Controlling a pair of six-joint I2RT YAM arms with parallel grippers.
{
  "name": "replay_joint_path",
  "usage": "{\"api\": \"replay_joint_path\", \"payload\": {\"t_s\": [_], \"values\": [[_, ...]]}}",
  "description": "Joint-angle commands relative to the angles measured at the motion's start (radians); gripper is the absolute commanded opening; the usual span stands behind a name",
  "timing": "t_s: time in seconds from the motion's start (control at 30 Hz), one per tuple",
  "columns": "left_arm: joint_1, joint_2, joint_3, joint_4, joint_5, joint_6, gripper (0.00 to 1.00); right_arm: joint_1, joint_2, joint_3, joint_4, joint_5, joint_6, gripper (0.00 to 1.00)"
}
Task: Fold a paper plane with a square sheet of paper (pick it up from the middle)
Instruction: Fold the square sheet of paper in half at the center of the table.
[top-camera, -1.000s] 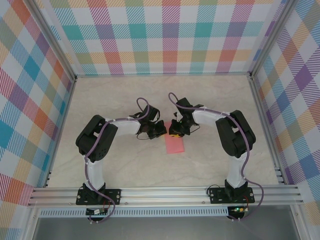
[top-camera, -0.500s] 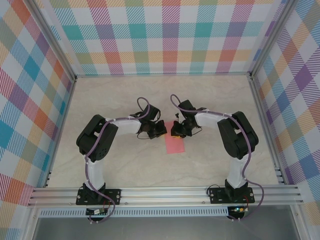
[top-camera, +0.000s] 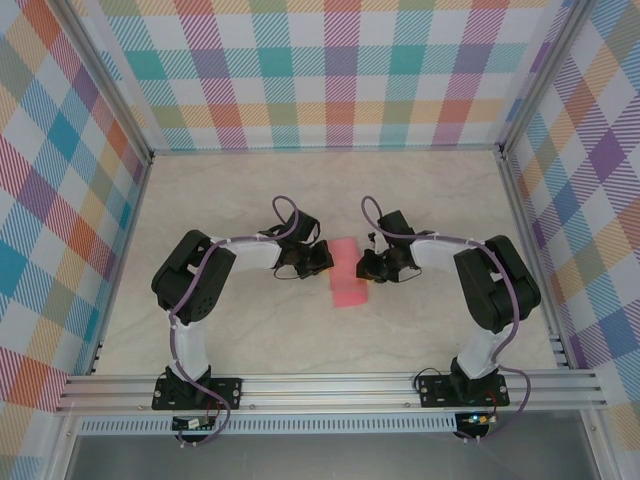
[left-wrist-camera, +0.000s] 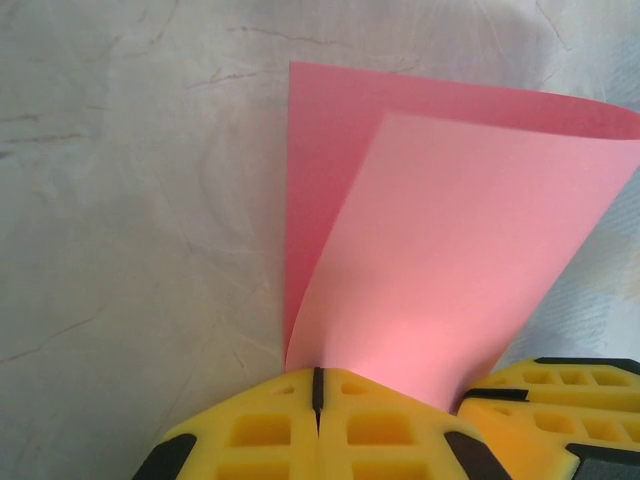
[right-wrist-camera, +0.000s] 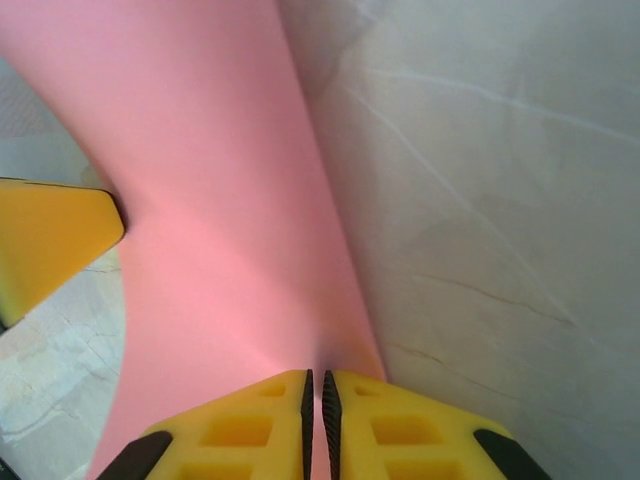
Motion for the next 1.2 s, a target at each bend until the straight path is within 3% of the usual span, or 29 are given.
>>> {"api": "replay_joint_path", "payload": {"t_s": [0.0, 0.27, 0.6, 0.87, 1.17], "values": [[-0.015, 0.115, -0.081, -0.219, -0.143, -0.005, 0.0, -0.023, -0.028, -0.058, -0.101, 0.087, -0.009, 0.14], [-0.014, 0.118, -0.072, -0.219, -0.131, 0.009, 0.0, -0.021, -0.164, 0.005, -0.049, 0.006, 0.014, 0.15], [-0.015, 0.124, -0.069, -0.22, -0.126, 0.011, 0.0, 0.026, 0.088, 0.151, 0.091, -0.182, 0.059, 0.09], [-0.015, 0.125, -0.077, -0.22, -0.128, 0.013, 0.0, -0.018, 0.144, 0.082, 0.164, -0.111, 0.1, 0.08], [-0.015, 0.129, -0.087, -0.22, -0.126, 0.019, 0.0, -0.115, 0.081, -0.042, 0.194, -0.019, 0.112, 0.08]]}}
